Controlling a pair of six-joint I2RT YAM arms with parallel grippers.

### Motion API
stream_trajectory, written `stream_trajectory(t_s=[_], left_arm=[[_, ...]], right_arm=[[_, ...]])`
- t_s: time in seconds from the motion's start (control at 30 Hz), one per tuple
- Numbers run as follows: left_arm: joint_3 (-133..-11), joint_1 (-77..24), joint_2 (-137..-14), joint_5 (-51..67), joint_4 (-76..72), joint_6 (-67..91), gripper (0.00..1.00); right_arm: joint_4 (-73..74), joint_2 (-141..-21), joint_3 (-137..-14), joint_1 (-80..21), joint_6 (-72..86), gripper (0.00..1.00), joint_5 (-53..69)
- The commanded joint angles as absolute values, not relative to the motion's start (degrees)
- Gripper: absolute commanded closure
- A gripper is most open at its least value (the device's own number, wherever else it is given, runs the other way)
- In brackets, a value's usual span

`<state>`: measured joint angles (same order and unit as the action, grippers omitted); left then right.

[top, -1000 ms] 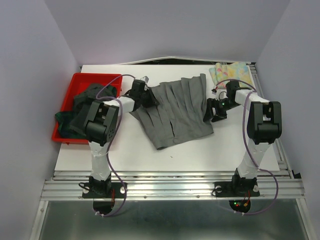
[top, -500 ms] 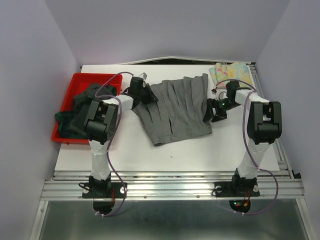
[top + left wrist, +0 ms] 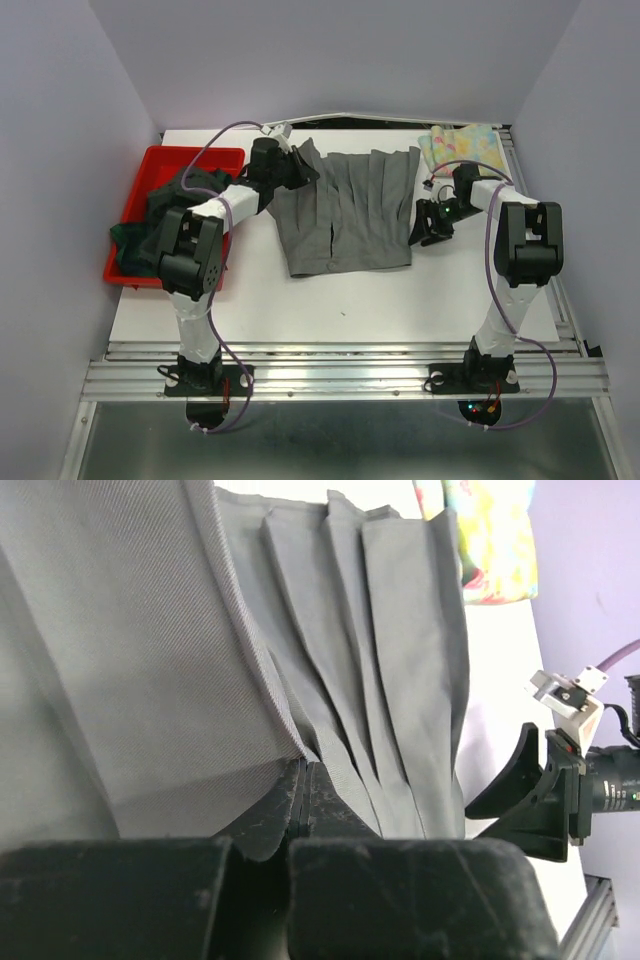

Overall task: Fold and stack the skirts
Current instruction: Flatten the skirt out

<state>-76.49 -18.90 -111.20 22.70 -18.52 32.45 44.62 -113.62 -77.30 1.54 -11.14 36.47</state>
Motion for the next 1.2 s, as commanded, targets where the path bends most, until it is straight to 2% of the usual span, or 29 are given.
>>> stream_trajectory(t_s=[0.0, 0.27, 0.5, 0.67, 0.73, 0.77, 0.8, 0.87, 0.97, 1.0, 1.03, 1.07, 1.1, 1.17], left_arm=[[-78.1, -18.9, -107.6, 23.5, -23.8, 28.6, 1.0], [-78.7, -19.0, -112.1, 22.4, -29.6, 27.0, 1.0], [-82.3, -18.8, -121.4, 20.2, -27.2, 28.7, 1.0], [-87.5, -18.4, -125.1, 18.1, -20.8, 29.9, 1.0], [-91.6, -18.2, -127.4, 18.5, -17.5, 29.8, 1.0], [-92.3, -17.9, -127.8, 19.2, -15.3, 29.7, 0.93], [-92.7, -17.8, -127.7, 20.1, -14.4, 29.3, 0.77], [-91.9, -17.8, -124.7, 21.5, -12.5, 26.4, 0.59], [-89.7, -17.6, -113.3, 22.2, -5.0, 18.1, 0.48], [-87.9, -17.6, -110.2, 22.1, -3.4, 15.6, 0.45], [-83.8, -17.5, -106.7, 20.5, -0.2, 10.0, 0.36], [-81.7, -17.6, -103.7, 20.5, -0.2, 9.9, 0.36], [-79.2, -17.6, -100.4, 19.8, 3.7, 4.0, 0.33], [-73.4, -17.8, -92.5, 18.6, 10.0, -8.8, 0.34]], right_arm=[[44.6, -113.5, -77.6, 2.0, -12.0, 0.38, 36.7], [44.6, -113.7, -77.0, 2.5, -12.6, 0.38, 39.5], [42.1, -114.1, -73.0, 2.5, -12.1, 0.4, 47.5], [40.4, -113.8, -70.3, 1.5, -13.2, 0.44, 50.2], [37.3, -113.4, -68.6, 1.0, -11.8, 0.52, 50.5], [36.2, -113.1, -68.0, 1.0, -11.5, 0.55, 50.2], [35.4, -113.1, -67.4, 1.0, -11.4, 0.59, 49.9], [34.2, -113.2, -66.4, 1.0, -11.4, 0.74, 49.5], [33.2, -112.2, -65.5, 1.0, -9.2, 0.99, 48.9], [33.0, -112.1, -65.2, 1.0, -9.1, 0.99, 48.9], [32.1, -110.9, -64.8, 1.0, -7.6, 0.99, 48.9], [31.6, -110.2, -64.5, 1.0, -6.6, 0.99, 48.9], [31.2, -109.5, -64.3, 1.0, -5.6, 0.99, 48.7], [31.0, -107.3, -64.4, 1.0, -2.8, 0.99, 47.5]])
